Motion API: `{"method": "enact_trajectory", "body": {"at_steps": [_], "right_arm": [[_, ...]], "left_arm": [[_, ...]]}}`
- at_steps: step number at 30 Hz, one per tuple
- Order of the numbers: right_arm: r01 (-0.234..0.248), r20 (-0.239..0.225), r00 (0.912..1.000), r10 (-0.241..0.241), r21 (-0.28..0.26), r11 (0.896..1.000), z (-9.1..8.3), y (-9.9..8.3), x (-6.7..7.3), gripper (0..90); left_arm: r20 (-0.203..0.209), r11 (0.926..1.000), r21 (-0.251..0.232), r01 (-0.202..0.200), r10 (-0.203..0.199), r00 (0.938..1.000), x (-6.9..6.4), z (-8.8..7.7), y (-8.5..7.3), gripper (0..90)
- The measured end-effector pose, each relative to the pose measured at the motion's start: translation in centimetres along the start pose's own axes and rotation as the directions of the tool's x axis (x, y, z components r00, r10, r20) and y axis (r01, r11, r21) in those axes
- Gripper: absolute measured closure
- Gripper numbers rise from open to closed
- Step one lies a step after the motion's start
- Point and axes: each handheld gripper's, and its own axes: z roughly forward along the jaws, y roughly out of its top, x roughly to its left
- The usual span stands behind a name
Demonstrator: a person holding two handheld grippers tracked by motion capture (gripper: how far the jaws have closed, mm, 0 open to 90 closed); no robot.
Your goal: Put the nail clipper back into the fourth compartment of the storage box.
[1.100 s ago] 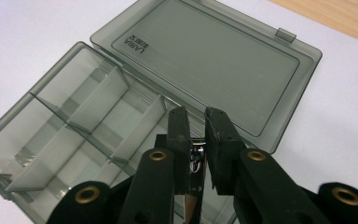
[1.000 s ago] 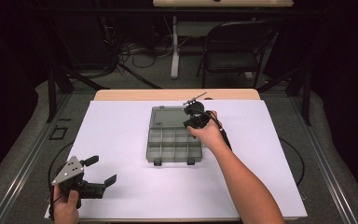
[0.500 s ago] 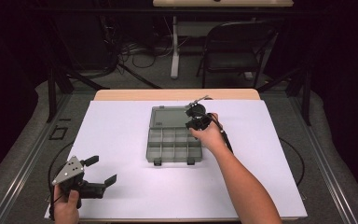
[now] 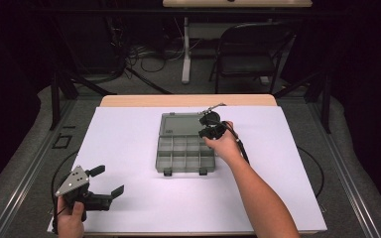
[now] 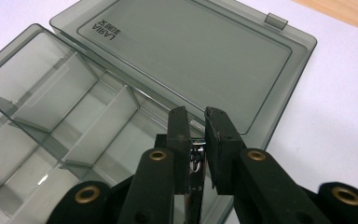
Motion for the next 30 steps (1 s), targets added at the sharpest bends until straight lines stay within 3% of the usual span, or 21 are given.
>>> {"method": "enact_trajectory", "body": {"at_steps": [4, 8, 21, 24, 28, 30], "right_arm": [[0.011, 0.005, 0.9999, -0.011, 0.026, 1.0, 0.04, -0.15, 0.0, 80.8], [0.015, 0.001, 0.9999, -0.015, -0.002, 1.0, 0.25, -0.37, -0.09, 80.8], [0.021, 0.002, 0.9998, -0.021, 0.021, 1.0, 0.24, -0.78, -0.19, 80.7], [0.014, -0.004, 0.9999, -0.014, 0.003, 1.0, 0.33, -0.88, -0.2, 80.6], [0.021, -0.005, 0.9998, -0.021, 0.025, 0.999, 0.17, -0.91, -0.19, 80.4], [0.02, -0.008, 0.9998, -0.02, 0.025, 1.0, 0.15, -0.96, -0.14, 77.4]], "left_arm": [[-0.001, 1.0, 0.0, 0.0, 0.0, 1.0, 0.01, -0.02, -0.01, 2.3], [-0.001, 1.0, -0.002, 0.001, -0.001, 1.0, 0.01, -0.03, -0.02, 2.3], [-0.003, 1.0, 0.0, -0.001, 0.001, 1.0, 0.03, -0.02, -0.02, 2.3], [-0.003, 1.0, 0.001, -0.001, 0.001, 1.0, 0.03, -0.01, -0.02, 2.3], [-0.007, 1.0, 0.005, 0.003, -0.003, 1.0, 0.1, 0.01, -0.01, 2.3], [-0.01, 0.9999, 0.009, 0.008, -0.008, 0.9999, 0.14, 0.07, -0.01, 2.3]]}}
